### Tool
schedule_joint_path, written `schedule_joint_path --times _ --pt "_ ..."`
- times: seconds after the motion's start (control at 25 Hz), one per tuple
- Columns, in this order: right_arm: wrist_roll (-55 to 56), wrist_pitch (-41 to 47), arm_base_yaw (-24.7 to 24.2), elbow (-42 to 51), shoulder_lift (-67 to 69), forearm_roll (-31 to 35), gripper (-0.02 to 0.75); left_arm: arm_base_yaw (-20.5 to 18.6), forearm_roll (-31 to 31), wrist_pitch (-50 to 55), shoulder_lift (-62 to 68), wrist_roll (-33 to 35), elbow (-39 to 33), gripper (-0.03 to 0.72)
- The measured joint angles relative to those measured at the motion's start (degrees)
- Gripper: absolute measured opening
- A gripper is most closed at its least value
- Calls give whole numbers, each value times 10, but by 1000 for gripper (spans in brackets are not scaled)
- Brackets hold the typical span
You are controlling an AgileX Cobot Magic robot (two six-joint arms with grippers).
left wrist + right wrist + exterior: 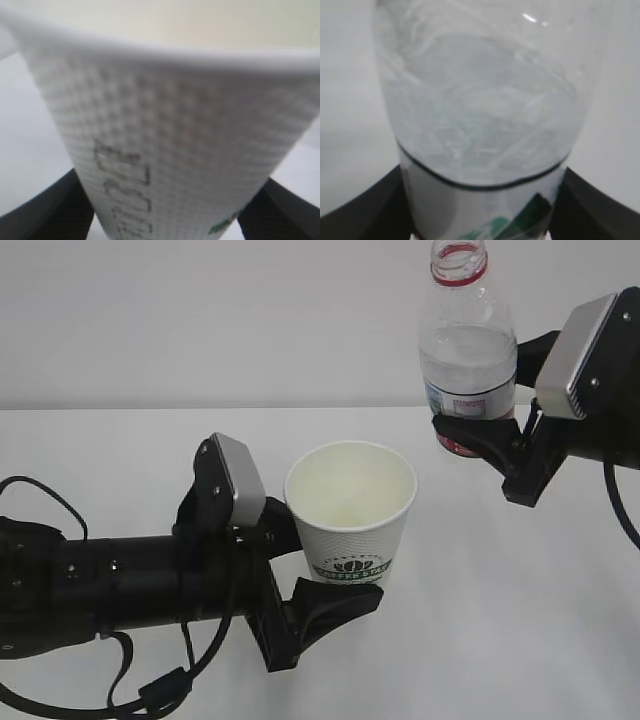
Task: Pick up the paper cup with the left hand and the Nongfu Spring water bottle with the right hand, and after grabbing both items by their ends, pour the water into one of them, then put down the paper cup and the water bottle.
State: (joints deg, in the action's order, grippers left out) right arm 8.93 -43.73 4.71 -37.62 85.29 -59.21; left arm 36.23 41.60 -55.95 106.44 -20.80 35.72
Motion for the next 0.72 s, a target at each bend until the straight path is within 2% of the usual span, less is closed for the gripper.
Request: schedule_joint_path --times 0.72 --pt "-34 32 0 -36 0 -40 528 0 -23 -21 5 3 1 599"
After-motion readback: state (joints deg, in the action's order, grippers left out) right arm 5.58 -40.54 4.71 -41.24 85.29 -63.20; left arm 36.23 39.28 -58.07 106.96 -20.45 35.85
